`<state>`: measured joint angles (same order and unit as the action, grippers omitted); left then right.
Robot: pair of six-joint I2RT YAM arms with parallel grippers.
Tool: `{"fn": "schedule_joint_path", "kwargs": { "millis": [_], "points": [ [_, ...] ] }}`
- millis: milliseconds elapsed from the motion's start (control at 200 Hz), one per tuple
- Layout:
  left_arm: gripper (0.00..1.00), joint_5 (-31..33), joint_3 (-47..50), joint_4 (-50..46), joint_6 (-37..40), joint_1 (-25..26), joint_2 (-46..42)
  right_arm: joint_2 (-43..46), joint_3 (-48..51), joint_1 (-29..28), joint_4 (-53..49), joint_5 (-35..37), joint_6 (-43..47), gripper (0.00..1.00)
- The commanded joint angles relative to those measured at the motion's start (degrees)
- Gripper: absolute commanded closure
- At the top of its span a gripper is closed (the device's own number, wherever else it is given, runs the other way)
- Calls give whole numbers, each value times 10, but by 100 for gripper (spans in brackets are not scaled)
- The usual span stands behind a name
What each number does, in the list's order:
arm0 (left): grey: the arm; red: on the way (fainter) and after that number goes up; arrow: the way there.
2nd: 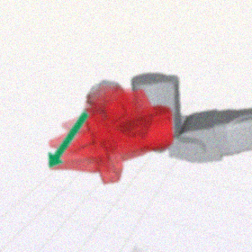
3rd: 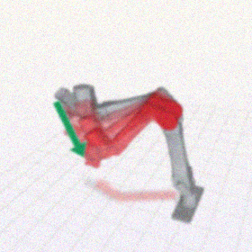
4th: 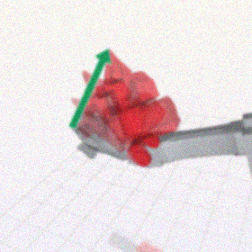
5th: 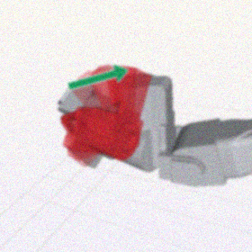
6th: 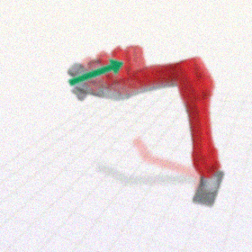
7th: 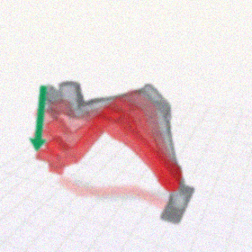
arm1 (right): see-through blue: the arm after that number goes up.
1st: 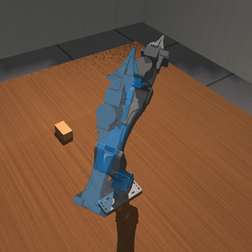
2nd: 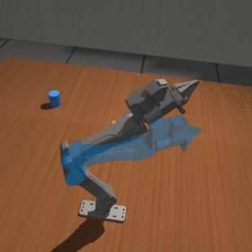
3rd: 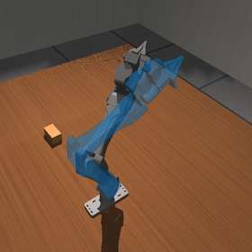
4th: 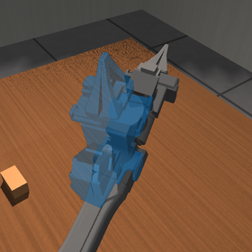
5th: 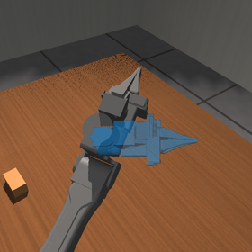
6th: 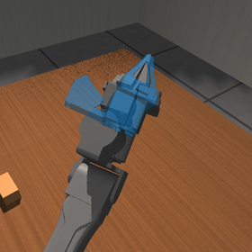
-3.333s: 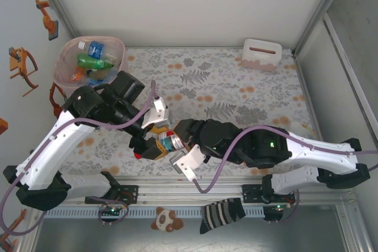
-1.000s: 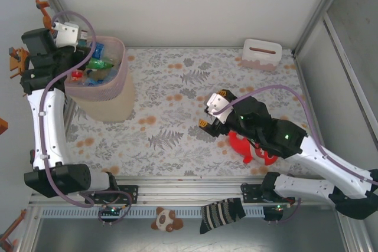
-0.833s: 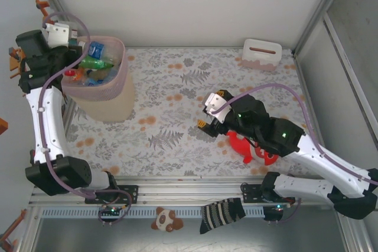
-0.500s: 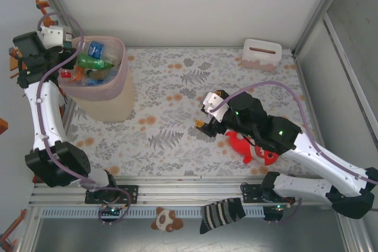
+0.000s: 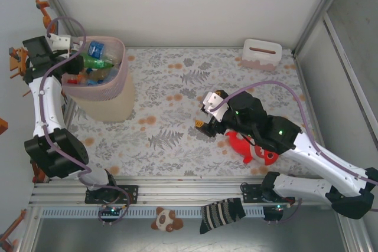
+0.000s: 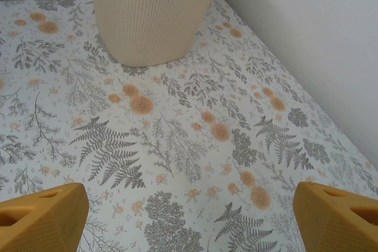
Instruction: Put the plastic bottles in the bin
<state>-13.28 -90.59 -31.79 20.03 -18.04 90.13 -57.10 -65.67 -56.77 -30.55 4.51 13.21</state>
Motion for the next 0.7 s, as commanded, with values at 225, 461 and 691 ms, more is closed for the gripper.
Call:
{"fn": "schedule_joint_path", "kwargs": {
  "millis": [225, 461, 691],
  "points": [
    [46, -40, 3, -131, -37, -2, 56, 6, 3, 5, 20, -6, -15, 12],
    [37, -61, -20, -147, -58, -2, 28, 10, 0, 5, 20, -9, -20, 12],
    [16, -64, -67, -146, -78, -2, -12, 9, -9, 4, 21, -10, -23, 13]
  ]
}}
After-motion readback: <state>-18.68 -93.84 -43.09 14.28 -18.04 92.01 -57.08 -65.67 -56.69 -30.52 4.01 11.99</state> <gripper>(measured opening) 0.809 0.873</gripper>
